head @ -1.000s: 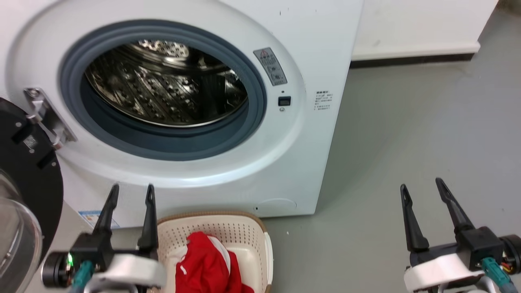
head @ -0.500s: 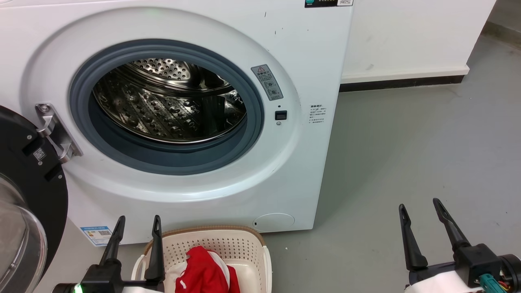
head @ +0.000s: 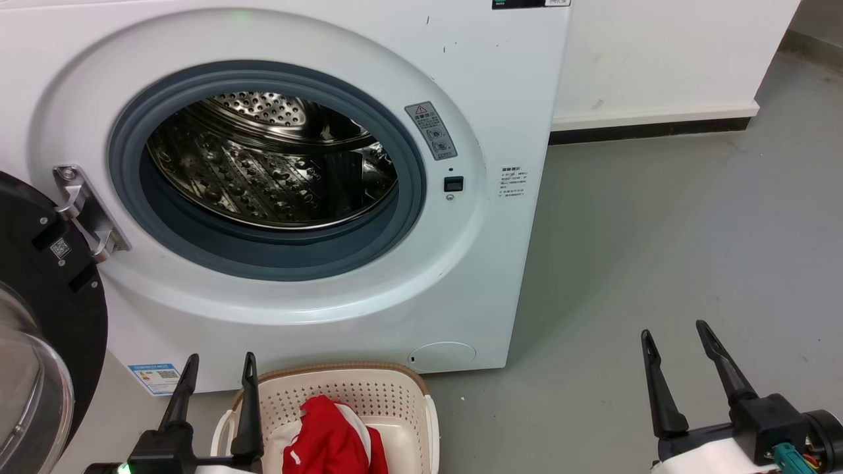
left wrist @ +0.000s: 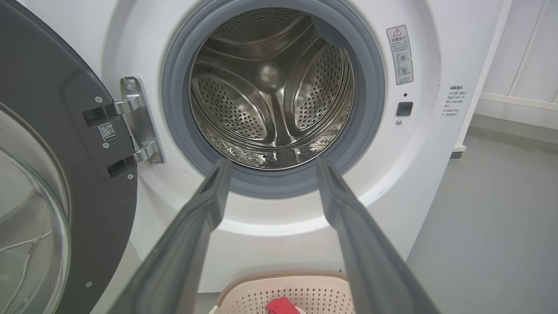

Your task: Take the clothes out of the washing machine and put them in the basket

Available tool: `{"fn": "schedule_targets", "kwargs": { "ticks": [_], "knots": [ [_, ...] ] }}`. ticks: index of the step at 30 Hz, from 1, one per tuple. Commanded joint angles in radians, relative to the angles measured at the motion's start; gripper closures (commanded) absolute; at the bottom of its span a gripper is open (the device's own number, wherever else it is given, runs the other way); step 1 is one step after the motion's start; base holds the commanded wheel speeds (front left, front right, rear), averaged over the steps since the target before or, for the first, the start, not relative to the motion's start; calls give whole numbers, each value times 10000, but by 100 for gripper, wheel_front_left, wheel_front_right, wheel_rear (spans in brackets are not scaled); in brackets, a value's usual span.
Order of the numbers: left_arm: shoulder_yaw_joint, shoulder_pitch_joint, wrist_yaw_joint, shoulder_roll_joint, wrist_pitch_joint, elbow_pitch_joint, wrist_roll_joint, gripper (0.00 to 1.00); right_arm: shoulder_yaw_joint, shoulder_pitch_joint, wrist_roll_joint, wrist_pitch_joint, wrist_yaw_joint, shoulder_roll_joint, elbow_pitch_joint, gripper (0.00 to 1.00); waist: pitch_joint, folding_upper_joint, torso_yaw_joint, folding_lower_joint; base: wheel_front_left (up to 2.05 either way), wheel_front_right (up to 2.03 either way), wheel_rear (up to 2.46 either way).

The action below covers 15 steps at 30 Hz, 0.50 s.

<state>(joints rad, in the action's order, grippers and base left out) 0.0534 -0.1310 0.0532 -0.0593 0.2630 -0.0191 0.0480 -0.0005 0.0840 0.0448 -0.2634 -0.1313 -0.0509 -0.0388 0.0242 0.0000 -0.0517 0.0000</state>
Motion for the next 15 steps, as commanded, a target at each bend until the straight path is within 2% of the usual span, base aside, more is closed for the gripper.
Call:
{"fn": "schedule_targets", "kwargs": {
  "ticks": [1,5,6,10,15],
  "knots": [
    [26,8,15,12,26,-5,-20,0,13,30,35,-19,11,14,31,0,-4,0,-2,0,0,0,0],
    [83,0,65,33,26,-94,116,0,45,22,51,-19,11,14,13,0,-25,0,-16,0,0,0,0],
    [81,-1,58,33,0,-115,163,100,42,1,0,0,0,0,-15,100,-26,0,-16,0,0,0,0],
    [129,-39,63,65,-110,-510,310,100,100,74,-157,15,-2,2,-272,100,-28,0,-14,0,0,0,0],
    [232,201,114,66,-439,-703,1377,100,98,-35,-1419,202,-1,-71,-345,100,-38,0,9,0,0,0,0]
  ]
}}
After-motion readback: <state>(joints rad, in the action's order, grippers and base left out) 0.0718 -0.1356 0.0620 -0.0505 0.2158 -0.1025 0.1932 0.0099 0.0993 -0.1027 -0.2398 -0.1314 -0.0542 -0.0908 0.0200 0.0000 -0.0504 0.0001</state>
